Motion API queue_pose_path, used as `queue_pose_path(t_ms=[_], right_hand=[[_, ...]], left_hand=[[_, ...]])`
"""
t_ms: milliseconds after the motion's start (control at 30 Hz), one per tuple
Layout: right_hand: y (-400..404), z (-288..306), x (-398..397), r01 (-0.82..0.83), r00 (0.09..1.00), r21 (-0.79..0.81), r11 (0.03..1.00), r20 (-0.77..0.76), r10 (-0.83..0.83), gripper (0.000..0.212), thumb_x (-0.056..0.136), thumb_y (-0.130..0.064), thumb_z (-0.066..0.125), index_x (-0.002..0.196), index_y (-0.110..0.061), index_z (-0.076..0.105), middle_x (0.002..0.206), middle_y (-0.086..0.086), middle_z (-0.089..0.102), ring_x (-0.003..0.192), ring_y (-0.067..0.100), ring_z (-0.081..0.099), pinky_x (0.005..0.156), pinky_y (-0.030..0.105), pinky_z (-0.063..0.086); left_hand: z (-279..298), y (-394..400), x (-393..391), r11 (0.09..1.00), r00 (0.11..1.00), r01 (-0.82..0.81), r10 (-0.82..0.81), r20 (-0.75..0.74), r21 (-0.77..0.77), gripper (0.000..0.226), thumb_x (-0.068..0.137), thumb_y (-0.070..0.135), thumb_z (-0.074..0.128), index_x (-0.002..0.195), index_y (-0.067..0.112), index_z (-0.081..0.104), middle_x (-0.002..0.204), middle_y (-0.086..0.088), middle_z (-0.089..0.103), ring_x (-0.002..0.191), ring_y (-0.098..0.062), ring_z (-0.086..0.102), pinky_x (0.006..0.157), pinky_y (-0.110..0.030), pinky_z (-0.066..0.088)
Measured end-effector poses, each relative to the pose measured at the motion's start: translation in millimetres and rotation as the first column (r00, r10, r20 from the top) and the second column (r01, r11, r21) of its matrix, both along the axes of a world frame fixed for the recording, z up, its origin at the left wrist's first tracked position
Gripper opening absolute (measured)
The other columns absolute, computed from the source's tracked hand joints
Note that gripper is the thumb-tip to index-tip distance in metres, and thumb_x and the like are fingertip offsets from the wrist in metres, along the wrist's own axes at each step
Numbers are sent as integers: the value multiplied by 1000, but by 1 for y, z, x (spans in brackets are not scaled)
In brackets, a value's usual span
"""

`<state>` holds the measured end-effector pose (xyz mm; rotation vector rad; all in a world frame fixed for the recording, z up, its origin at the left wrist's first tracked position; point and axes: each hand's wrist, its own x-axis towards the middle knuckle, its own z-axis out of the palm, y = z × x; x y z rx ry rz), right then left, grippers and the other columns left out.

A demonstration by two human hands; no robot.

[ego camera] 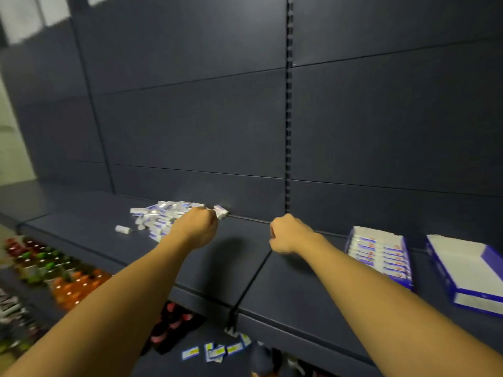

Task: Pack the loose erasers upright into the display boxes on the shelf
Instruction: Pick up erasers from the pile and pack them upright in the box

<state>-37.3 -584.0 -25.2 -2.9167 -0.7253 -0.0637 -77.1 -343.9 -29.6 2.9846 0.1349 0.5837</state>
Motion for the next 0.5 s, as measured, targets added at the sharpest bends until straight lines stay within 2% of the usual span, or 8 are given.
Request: queue_pose_path(t_ms=[100,233,300,400,433,500], right_hand=[[40,-2,-12,-18,1000,-36,999,6,19,17,90,-16,56,102,-6,64,92,9,56,73,25,54,58,29,42],[94,-2,-30,-16,1000,-53,998,15,16,4,90,-15,55,89,-11,54,86,9,53,72,24,54,54,28,36],[123,-3,-39,5,1000,-37,999,1,-5,13,92,-17,54,83,-13,46,82,4,47,68,21,48,53,30,34],[165,0,-51,36,999,-23,999,10,-36,11,92,-19,53,85,-13,48,94,6,51,85,27,54,67,32,40],[178,2,-56,45,999,-15,999,23,-45,7,92,-19,53,93,-13,52,103,8,54,93,29,56,71,32,40],[203,5,-61,66,997,0,998,46,-66,17,91,-20,53,106,-13,57,118,11,59,103,31,59,74,31,41]], left_hand=[[-1,44,-27,997,995,-80,81,-59,23,31,100,27,41,95,7,64,110,-14,64,99,-35,59,75,-37,45],[1,102,-56,991,985,-129,132,-110,28,25,95,23,42,90,9,62,108,-11,64,95,-32,59,76,-38,51],[2,130,-66,988,980,-151,151,-131,6,27,96,24,41,95,8,63,105,-9,63,92,-30,59,77,-39,53],[4,172,-75,987,977,-159,157,-147,-5,26,98,27,41,97,13,62,102,-5,58,89,-27,58,77,-37,52],[5,185,-77,987,976,-161,159,-148,-1,25,99,28,41,98,14,62,100,-4,57,89,-26,58,77,-36,53],[9,212,-80,987,978,-161,160,-137,-1,24,98,28,43,98,14,64,98,-4,59,87,-25,60,77,-38,56]])
